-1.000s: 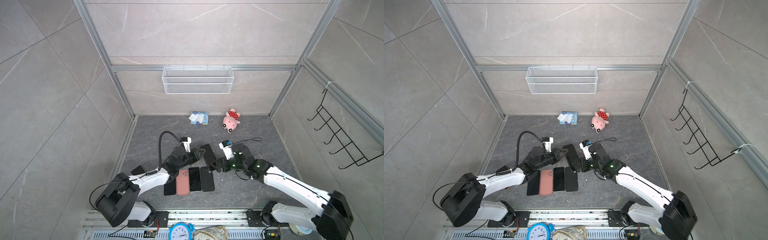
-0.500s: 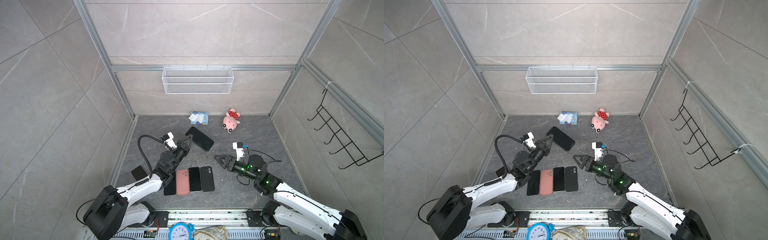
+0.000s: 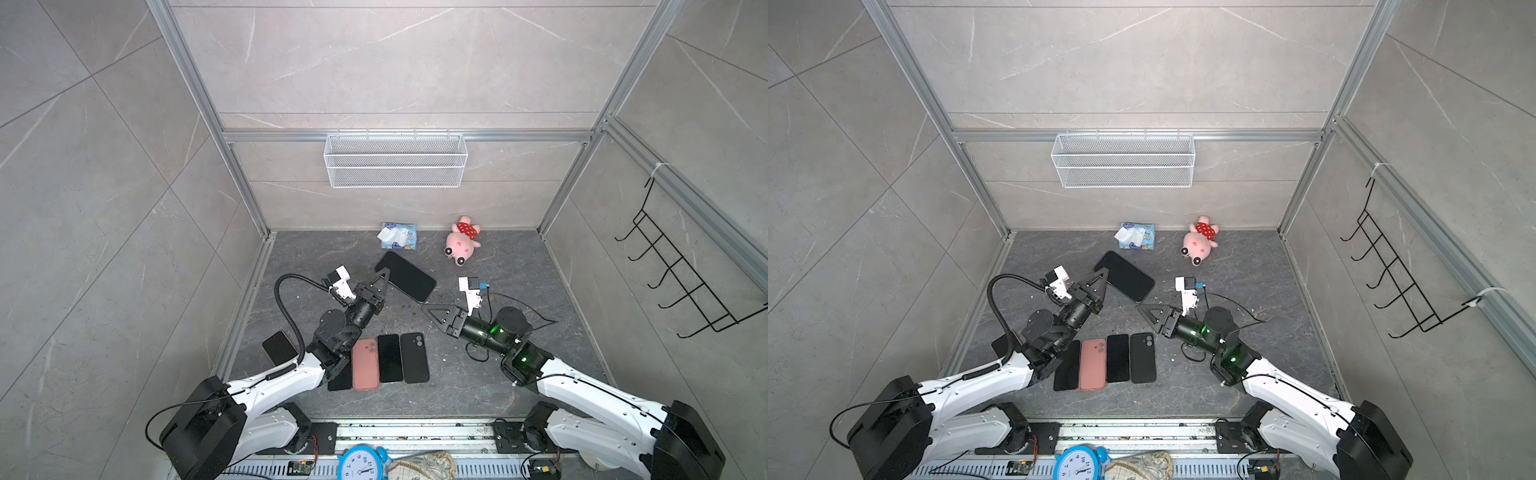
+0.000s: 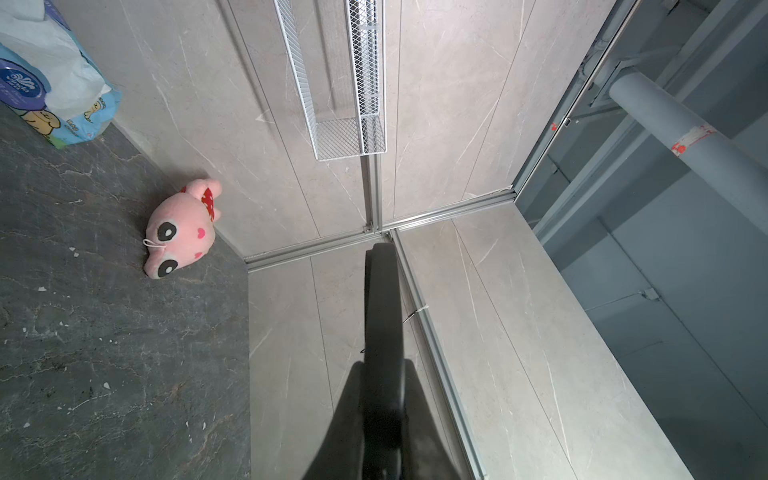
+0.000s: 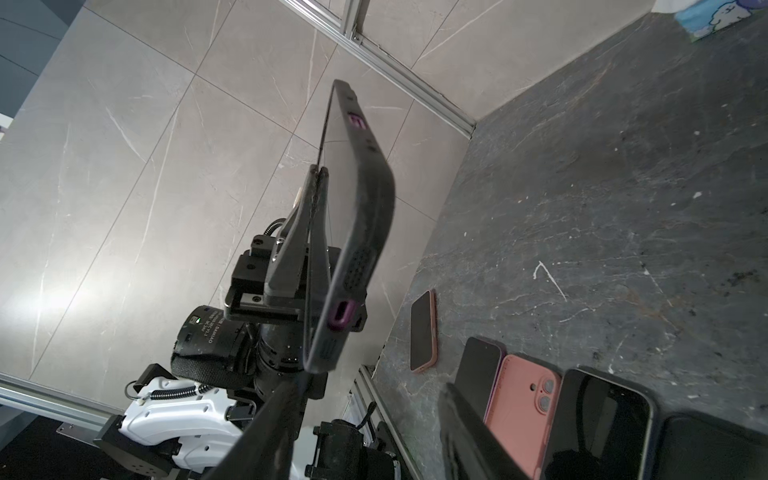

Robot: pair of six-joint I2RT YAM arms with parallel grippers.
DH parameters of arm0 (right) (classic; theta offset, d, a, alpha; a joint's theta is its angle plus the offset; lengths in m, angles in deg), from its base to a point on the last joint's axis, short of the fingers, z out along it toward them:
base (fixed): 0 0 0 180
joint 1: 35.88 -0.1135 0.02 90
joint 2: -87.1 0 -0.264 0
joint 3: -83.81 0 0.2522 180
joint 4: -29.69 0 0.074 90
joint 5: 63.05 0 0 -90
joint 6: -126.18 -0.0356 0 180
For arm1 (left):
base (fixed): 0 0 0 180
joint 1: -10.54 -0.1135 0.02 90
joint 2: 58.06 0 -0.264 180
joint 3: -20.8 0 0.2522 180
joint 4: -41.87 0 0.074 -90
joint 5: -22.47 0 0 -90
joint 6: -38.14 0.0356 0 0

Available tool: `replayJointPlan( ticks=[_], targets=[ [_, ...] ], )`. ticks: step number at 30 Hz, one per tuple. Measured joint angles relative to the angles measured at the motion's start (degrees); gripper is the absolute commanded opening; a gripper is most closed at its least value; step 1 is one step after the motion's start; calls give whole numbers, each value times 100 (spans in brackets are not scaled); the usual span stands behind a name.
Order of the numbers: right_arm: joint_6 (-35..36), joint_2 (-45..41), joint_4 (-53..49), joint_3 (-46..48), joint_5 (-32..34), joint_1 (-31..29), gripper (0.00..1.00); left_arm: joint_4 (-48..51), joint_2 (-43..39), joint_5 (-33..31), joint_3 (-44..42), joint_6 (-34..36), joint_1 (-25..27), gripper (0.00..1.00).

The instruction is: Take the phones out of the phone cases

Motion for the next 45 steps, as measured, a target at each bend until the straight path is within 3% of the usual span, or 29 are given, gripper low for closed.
replayJointPlan(
  ticks=[11, 26, 38, 45],
  targets=[
    [-175, 337, 599, -98, -87, -37, 33, -157, 188, -125, -98, -85, 59, 0],
    [-339, 503, 852, -111, -74, -85, 23, -350, 260, -144, -98, -114, 105, 0],
    [-490, 503, 984, -111, -57, -101, 0, -553, 310, -162, -98, -177, 144, 0],
    [-151, 501, 898, -111, -85, -103, 0, -376, 291, -188, -83, -380, 153, 0]
  ],
)
